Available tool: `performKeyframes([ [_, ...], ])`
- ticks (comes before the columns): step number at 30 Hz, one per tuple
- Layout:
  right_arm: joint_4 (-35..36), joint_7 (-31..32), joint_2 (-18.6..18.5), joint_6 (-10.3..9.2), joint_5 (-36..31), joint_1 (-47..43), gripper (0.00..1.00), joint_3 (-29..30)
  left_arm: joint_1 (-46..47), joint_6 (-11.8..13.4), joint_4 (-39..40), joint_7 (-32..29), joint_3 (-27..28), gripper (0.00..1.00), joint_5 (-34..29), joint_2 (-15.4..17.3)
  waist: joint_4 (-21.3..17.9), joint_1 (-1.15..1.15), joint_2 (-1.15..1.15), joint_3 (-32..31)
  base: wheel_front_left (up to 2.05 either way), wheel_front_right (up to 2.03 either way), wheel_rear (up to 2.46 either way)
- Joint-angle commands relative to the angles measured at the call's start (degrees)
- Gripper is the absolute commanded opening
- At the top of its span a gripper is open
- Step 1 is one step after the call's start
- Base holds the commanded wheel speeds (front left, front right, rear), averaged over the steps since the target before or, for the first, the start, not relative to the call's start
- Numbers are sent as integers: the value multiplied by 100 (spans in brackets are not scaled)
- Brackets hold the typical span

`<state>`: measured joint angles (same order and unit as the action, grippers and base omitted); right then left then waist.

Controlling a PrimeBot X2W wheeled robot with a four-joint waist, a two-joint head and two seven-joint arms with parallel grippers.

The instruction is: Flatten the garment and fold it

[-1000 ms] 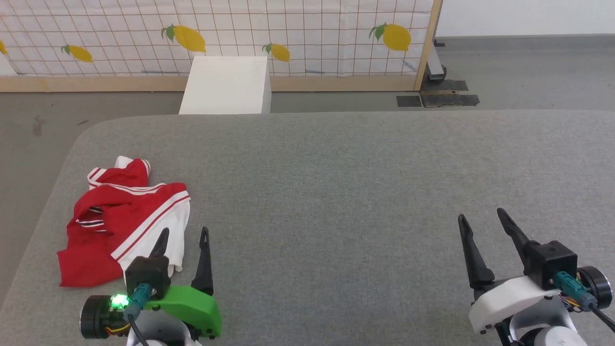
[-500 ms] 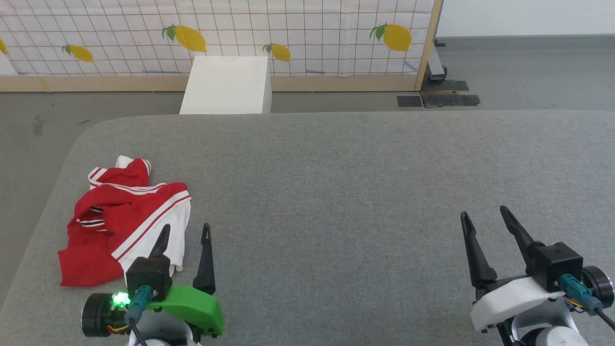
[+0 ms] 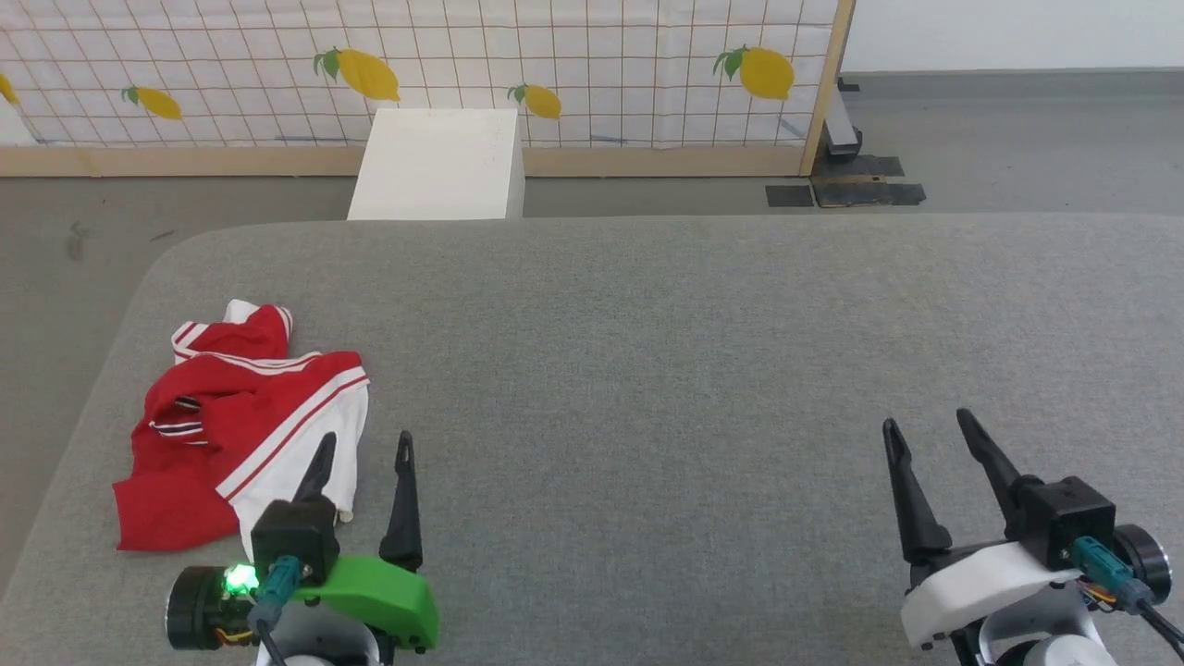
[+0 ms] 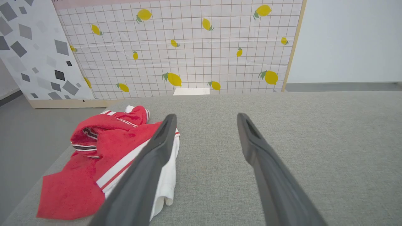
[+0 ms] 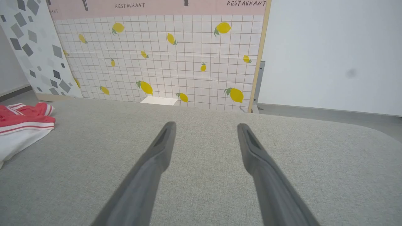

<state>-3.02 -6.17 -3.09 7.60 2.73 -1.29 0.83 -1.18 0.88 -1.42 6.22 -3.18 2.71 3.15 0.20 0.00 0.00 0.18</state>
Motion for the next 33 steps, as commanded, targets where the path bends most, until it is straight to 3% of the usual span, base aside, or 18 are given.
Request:
performKeyframes([
  [1, -68, -71, 10, -5, 43, -54, 100, -12, -31, -9, -48, 60, -27, 100, 56, -12, 0, 0, 0, -7, 0, 0, 0],
  [33, -287, -457, 15, -8, 102, -69, 100, 32, 21, 55, -390, 449, -179, 100, 239, -19, 104, 0, 0, -1, 0, 0, 0],
])
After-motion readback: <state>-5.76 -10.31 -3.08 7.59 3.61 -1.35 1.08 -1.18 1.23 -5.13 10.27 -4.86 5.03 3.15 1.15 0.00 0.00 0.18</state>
